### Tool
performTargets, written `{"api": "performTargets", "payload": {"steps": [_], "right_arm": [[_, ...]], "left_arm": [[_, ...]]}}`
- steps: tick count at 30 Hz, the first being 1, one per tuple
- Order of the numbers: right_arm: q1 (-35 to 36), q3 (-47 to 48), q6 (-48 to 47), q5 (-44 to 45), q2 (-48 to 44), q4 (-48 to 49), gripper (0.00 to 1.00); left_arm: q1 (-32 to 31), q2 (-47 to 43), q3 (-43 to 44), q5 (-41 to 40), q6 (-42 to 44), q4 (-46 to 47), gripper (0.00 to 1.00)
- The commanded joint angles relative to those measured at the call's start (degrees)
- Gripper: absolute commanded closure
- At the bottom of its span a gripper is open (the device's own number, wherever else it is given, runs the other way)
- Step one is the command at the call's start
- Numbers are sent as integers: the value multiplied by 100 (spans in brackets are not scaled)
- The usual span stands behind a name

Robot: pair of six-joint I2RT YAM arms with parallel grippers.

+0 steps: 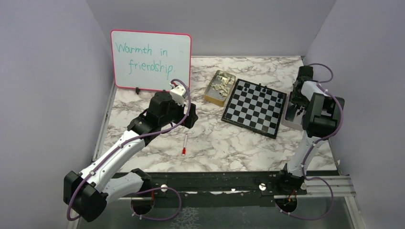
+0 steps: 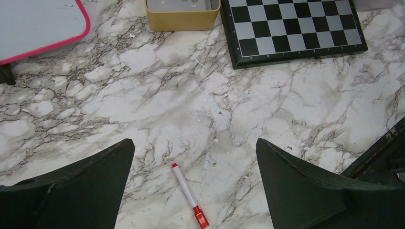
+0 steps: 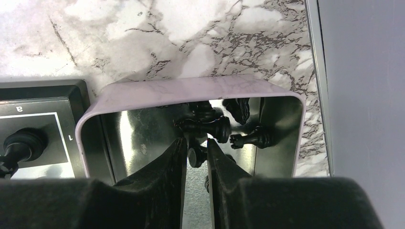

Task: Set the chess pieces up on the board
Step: Pick up the chess piece from the storage box.

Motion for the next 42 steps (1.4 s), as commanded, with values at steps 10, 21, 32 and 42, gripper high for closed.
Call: {"api": "performTargets", "payload": {"steps": [10,21,32,42], "right_arm": [[-22,267,262,-262,136,-474,70],[-22,131,330,53,98,-616,76],[-23,25,339,260,47,-657,79],[-18,24,317,142,-96,-652,96]], "left_arm": [[-8,-102,-30,-100,45,57,2],[-19,-119,-30,-92,38,57,2],[-20,-123,-38,-76,37,66,2],[-16,-148,-39,-83,37,66,2]]}}
